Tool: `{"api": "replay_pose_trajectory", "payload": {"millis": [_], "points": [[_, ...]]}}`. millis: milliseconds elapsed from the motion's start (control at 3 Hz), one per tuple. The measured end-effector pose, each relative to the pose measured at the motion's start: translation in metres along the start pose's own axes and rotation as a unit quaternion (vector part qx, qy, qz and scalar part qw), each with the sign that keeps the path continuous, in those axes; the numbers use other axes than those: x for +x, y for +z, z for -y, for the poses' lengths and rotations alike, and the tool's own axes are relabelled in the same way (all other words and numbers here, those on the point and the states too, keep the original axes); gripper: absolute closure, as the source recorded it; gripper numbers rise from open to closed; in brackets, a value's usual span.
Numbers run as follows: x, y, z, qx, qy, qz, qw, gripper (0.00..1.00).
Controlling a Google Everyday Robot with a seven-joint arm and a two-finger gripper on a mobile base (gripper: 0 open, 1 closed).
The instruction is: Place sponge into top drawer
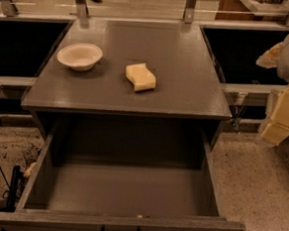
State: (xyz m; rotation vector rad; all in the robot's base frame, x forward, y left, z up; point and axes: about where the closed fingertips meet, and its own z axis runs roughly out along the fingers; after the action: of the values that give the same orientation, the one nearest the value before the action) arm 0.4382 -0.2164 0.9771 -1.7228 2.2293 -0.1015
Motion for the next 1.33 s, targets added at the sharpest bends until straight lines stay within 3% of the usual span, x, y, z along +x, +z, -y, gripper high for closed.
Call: {"api": "replay_pose_trajectory", "payload": {"millis": [333, 667, 1333], "points": [[0.000, 0.000, 0.000, 0.000, 0.000, 0.000, 1.0000, 0.00], [-0.006, 0.010, 0.007, -0.015, 0.020, 0.013, 0.9996, 0.00], [-0.045, 0.053, 0.036, -0.076, 0.050, 0.063, 0.9939, 0.00]]}}
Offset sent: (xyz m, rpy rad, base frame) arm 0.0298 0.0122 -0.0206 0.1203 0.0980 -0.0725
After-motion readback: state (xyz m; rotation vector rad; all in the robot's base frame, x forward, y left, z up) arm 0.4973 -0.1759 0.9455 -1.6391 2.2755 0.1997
